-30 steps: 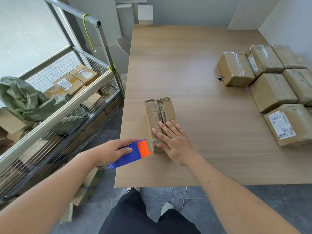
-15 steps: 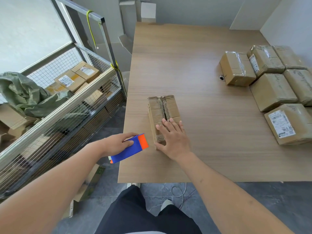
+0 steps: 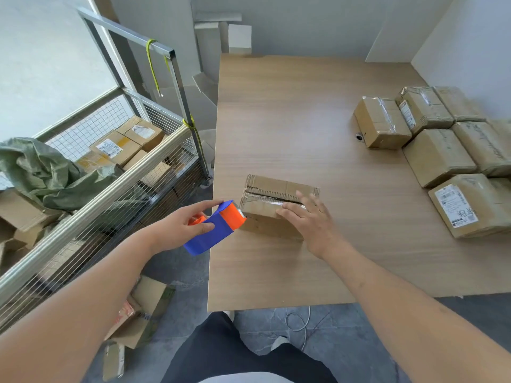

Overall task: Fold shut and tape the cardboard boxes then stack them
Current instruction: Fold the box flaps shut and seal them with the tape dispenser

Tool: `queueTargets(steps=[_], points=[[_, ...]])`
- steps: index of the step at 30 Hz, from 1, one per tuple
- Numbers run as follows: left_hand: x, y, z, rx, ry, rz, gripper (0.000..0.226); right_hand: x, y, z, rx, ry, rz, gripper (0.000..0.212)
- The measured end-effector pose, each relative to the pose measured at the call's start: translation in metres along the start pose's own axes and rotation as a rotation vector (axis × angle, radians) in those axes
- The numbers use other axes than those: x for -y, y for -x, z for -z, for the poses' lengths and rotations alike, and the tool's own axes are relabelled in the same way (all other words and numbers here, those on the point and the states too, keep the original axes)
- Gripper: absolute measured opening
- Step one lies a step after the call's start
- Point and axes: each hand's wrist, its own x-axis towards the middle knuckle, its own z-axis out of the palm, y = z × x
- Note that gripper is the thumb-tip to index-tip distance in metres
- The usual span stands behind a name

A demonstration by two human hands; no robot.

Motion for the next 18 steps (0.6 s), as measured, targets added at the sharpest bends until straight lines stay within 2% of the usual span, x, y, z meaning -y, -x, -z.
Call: queueTargets(steps=[3,7,10,12,16,18], points=[[-0.003,-0.002,0.01,0.018,0.002,-0.005,0.053,0.016,-0.018,0.004,0.019,-0.03,-0.081,0.068],[-0.007,-0.007,0.02,0.034,-0.016,0.002,0.053,0.056,-0.056,0.001,-0.021,-0.115,-0.253,0.083],[-0.009,-0.009,0.027,0.047,-0.02,0.005,0.054,0.084,-0.072,-0.003,0.02,-0.18,-0.306,0.076],[-0.008,-0.01,0.032,0.05,-0.026,0.004,0.054,0.093,-0.071,-0.004,0.006,-0.193,-0.273,0.072],[-0.006,-0.01,0.042,0.045,-0.011,0.002,0.054,0.077,-0.057,-0.004,0.003,-0.247,-0.089,0.09],[-0.006,-0.009,0.045,0.047,-0.009,0.004,0.055,0.066,-0.05,-0.004,0.016,-0.345,0.002,0.077]])
